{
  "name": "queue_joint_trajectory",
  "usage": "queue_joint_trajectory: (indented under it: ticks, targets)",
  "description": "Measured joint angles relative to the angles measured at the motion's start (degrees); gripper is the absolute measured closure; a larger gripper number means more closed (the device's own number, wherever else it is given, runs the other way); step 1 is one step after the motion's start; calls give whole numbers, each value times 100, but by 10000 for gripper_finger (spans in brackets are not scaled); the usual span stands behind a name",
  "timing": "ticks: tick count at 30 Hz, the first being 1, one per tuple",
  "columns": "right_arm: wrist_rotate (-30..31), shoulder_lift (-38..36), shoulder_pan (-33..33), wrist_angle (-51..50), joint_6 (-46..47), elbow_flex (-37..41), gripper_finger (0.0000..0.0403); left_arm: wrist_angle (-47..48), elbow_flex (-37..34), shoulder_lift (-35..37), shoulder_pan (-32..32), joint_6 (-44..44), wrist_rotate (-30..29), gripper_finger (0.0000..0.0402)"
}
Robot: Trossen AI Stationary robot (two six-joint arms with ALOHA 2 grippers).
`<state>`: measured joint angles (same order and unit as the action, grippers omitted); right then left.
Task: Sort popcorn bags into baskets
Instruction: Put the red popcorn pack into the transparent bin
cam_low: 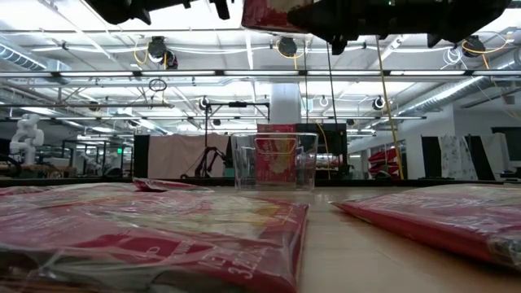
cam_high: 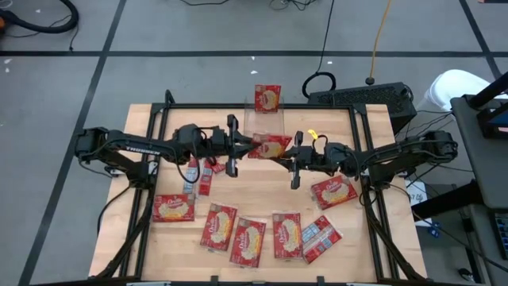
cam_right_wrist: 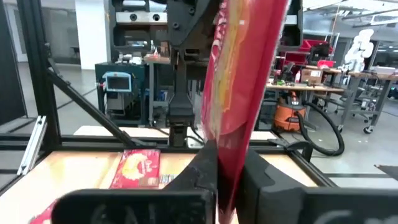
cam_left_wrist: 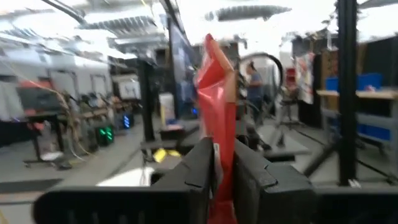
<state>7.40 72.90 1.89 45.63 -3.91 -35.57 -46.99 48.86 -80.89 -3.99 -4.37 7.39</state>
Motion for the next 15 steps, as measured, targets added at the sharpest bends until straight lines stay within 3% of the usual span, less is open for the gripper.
queue_joint_trajectory:
  ticks: [4,8,15]
  targets:
    - [4,-28,0,-314,19,0,383,870,-5,237,0,228,11,289]
    - [7,-28,-2,-569,20,0,395,1964,195,726,-11,305,-368,224]
    - [6,-28,-64,-899,34,0,391,4611,1469,1218,-5,-54,-604,165]
